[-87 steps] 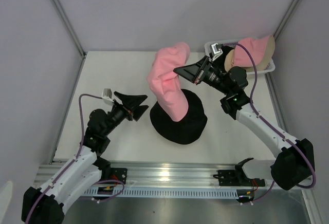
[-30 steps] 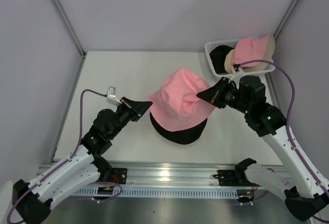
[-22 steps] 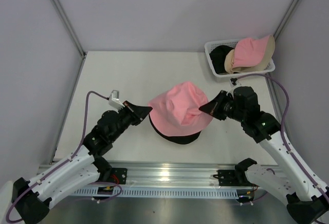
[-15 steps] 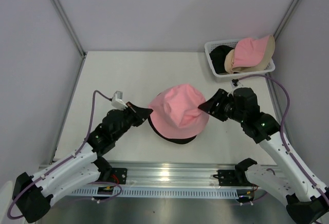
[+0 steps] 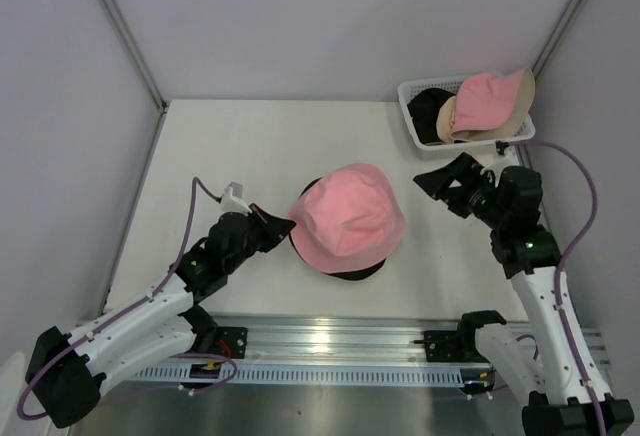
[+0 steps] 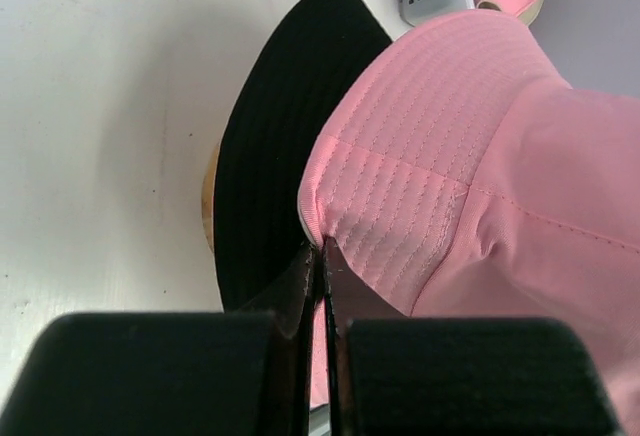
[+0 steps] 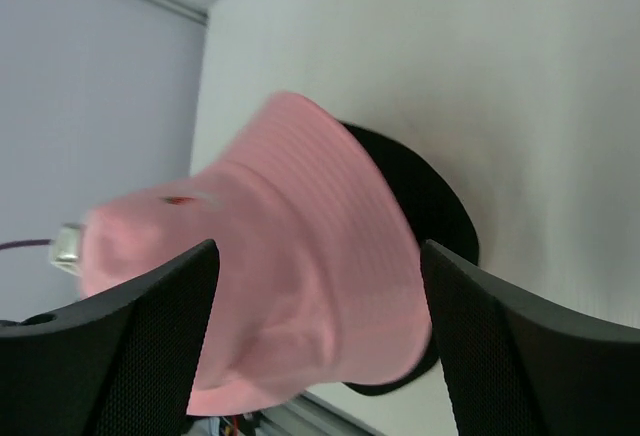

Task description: Stack the hats

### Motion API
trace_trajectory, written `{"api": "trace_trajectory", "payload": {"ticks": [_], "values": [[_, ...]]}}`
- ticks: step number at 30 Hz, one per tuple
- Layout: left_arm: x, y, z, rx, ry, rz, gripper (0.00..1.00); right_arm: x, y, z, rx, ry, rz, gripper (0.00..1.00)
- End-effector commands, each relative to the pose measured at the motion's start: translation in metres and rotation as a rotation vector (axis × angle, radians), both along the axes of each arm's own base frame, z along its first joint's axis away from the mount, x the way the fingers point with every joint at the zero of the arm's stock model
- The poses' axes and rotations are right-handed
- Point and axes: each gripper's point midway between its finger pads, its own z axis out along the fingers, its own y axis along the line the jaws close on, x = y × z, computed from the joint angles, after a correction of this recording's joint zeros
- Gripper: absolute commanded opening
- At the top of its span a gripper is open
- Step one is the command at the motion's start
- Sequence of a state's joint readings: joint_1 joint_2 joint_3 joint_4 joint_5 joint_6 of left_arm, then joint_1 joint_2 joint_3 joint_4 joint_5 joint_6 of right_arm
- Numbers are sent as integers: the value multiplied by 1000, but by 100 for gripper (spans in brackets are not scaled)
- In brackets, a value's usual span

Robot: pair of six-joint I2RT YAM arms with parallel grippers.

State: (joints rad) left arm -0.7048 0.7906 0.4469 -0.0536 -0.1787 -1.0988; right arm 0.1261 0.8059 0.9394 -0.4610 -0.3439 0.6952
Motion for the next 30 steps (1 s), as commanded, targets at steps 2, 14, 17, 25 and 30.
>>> {"api": "trace_trajectory", "payload": {"ticks": [2,14,17,25,30], "values": [[-2,6,-6,27,16,18,1,-2,19,-79,92,85,117,83],[-2,1,-10,19,30,2,1,-5,38,-82,254,-50,206,78],[-2,1,-10,18,32,8,1,-9,41,-90,315,-32,209,79],[-1,3,-6,15,28,20,1,-12,41,-119,300,12,193,80],[1,5,1,36,25,27,1,-12,47,-112,338,-67,238,81]]}}
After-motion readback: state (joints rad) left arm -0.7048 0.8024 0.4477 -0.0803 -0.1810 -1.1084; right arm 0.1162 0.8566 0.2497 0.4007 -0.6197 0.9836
